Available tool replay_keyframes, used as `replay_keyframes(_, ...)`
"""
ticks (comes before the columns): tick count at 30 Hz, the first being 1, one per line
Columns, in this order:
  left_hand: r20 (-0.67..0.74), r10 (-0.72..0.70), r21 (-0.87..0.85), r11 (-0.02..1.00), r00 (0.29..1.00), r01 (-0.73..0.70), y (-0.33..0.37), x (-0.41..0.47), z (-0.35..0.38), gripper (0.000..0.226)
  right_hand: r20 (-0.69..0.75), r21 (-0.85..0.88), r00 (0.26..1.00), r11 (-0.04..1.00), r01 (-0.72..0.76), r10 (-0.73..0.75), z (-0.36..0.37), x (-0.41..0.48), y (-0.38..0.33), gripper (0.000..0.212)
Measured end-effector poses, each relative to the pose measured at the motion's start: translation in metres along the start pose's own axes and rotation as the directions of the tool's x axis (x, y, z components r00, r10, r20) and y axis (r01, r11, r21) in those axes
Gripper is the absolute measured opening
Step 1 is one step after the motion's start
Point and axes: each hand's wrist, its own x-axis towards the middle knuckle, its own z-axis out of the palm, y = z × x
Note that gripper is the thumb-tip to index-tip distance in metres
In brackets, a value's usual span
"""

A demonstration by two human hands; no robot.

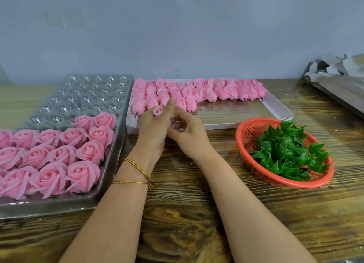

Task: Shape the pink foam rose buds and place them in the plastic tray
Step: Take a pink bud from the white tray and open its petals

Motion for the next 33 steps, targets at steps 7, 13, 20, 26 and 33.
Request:
replay_keyframes(7,-0.031,0.010,0.041,0.999,0.999,-0.009,0.002,-0.001,0.000,0.035,0.039,-0.045,0.999,0.999,0.002,0.000,0.001,-0.001,-0.004,0.017)
replay_keyframes(13,-0.062,-0.024,-0.001,1.000,0.998,0.024,-0.006,0.003,0.002,0.050,-0.040,-0.052,0.998,0.998,-0.046,0.044,0.002,-0.001,-0.002,0.029)
replay_keyframes(20,-0.015,-0.003,0.018,1.000,1.000,0.003,-0.007,0.002,0.001,0.027,-0.038,-0.056,0.998,0.997,-0.050,0.048,0.001,-0.001,0.002,0.029)
replay_keyframes(26,-0.021,0.000,0.087,0.996,1.000,0.002,-0.003,0.002,-0.001,0.024,0.002,-0.071,1.000,0.997,-0.019,0.019,0.001,-0.001,-0.001,0.028)
replay_keyframes(33,-0.072,0.082,0.165,0.984,0.994,-0.069,-0.001,-0.002,0.003,0.042,-0.082,0.050,0.987,0.990,-0.132,0.136,0.001,-0.001,-0.009,0.025)
